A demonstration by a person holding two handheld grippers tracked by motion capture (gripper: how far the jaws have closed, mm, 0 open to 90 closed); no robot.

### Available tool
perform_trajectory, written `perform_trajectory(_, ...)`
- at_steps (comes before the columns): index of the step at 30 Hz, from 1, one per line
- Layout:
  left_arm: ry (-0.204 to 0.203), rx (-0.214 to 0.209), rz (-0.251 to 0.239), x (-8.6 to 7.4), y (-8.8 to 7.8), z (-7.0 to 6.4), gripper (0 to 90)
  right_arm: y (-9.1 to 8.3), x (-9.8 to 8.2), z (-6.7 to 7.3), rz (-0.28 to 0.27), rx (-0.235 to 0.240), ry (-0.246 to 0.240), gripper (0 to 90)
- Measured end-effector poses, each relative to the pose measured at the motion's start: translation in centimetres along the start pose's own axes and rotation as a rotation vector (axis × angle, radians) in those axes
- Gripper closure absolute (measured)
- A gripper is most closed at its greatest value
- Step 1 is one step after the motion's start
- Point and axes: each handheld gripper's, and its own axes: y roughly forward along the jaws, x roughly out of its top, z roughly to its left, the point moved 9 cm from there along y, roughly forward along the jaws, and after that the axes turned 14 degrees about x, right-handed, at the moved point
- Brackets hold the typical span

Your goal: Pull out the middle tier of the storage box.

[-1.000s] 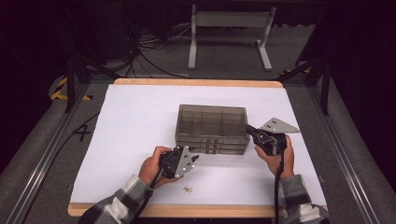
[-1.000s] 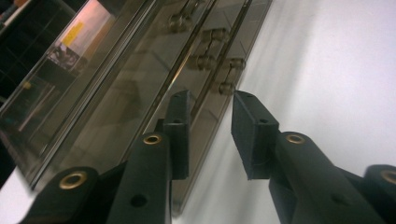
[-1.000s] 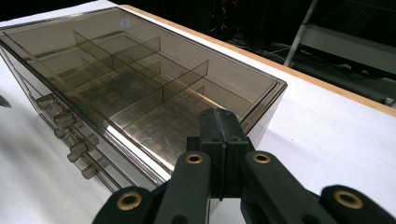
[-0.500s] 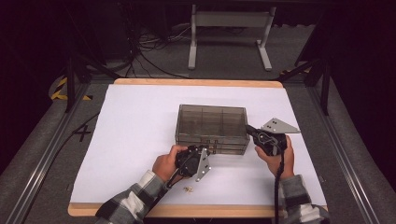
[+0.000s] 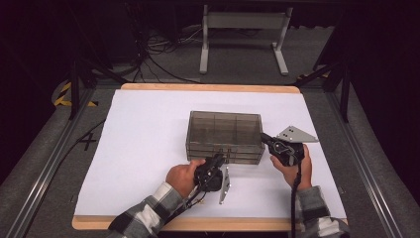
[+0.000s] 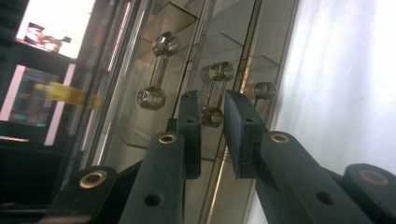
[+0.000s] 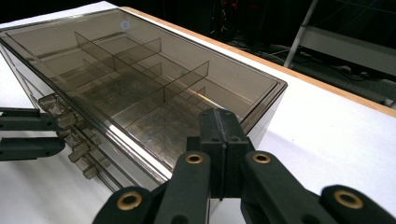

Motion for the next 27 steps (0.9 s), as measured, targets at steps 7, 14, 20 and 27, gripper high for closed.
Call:
perform_trajectory(7, 0.064, 0.071, 0.030, 0.4, 0.1, -0.4, 77.5, 0.0, 0.0, 0.0, -0.003, 0.000, -0.001, 90.0)
perform_trajectory(14, 0.171, 0.137, 0.052, 0.8, 0.2, -0.7, 78.2, 0.0, 0.0, 0.0, -0.003, 0.000, -0.003, 90.0)
perform_trajectory(20, 0.276, 0.171, 0.061, 0.7, 0.1, -1.0, 79.5, -0.1, -0.1, 0.0, -0.010, 0.008, 0.003, 90.0)
perform_trajectory(27, 0.311, 0.165, 0.062, 0.9, 0.1, -0.8, 79.9, -0.1, -0.1, 0.0, -0.008, 0.008, -0.002, 90.0)
